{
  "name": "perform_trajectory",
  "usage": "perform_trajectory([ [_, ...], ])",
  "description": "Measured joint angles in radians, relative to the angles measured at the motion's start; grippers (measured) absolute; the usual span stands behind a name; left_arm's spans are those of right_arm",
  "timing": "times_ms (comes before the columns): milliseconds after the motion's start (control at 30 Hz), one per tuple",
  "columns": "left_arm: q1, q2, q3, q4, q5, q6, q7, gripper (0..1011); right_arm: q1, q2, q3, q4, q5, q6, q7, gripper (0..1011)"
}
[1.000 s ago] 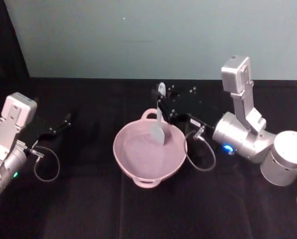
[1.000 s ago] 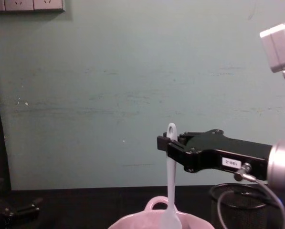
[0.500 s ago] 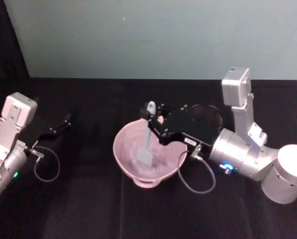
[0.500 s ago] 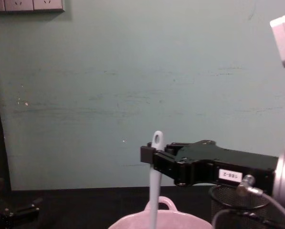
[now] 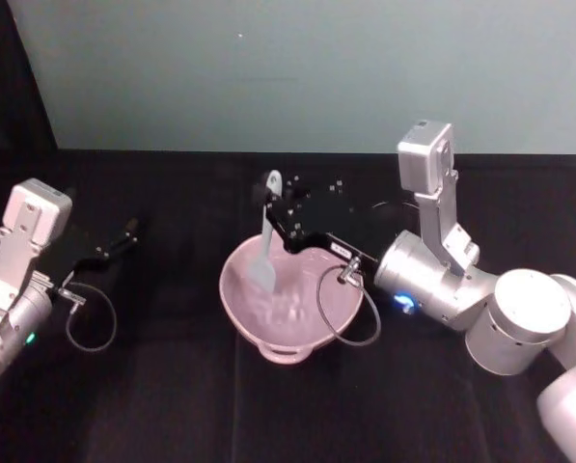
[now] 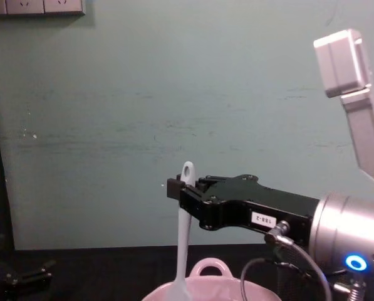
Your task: Use the one hand to pick up the spoon and stir the clear water in the bowl.
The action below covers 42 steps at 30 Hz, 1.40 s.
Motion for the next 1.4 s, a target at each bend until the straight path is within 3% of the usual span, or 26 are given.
perform_trajectory([
  [167, 0.000, 0.000, 0.000, 0.000, 0.000, 0.000, 0.000, 1011, 0.016, -0.023, 0.012, 0.039, -0.041, -0.020, -0.035, 127],
  [367, 0.000, 0.000, 0.000, 0.000, 0.000, 0.000, 0.000, 1011, 0.018, -0.022, 0.033, 0.043, -0.069, -0.016, -0.056, 127],
  [533, 0.000, 0.000, 0.000, 0.000, 0.000, 0.000, 0.000, 1011, -0.012, 0.007, 0.069, -0.007, -0.059, 0.023, -0.053, 127],
  [767, 0.000, 0.000, 0.000, 0.000, 0.000, 0.000, 0.000, 1011, -0.059, 0.059, 0.082, -0.092, -0.024, 0.085, -0.016, 126],
  [900, 0.000, 0.000, 0.000, 0.000, 0.000, 0.000, 0.000, 1011, -0.090, 0.092, 0.081, -0.147, 0.019, 0.142, 0.015, 127],
  [1033, 0.000, 0.000, 0.000, 0.000, 0.000, 0.000, 0.000, 1011, -0.105, 0.103, 0.069, -0.174, 0.053, 0.158, 0.034, 127],
  [1233, 0.000, 0.000, 0.000, 0.000, 0.000, 0.000, 0.000, 1011, -0.103, 0.093, 0.041, -0.177, 0.065, 0.140, 0.040, 127],
  [1400, 0.000, 0.000, 0.000, 0.000, 0.000, 0.000, 0.000, 1011, -0.087, 0.060, 0.019, -0.151, 0.043, 0.094, 0.011, 127],
])
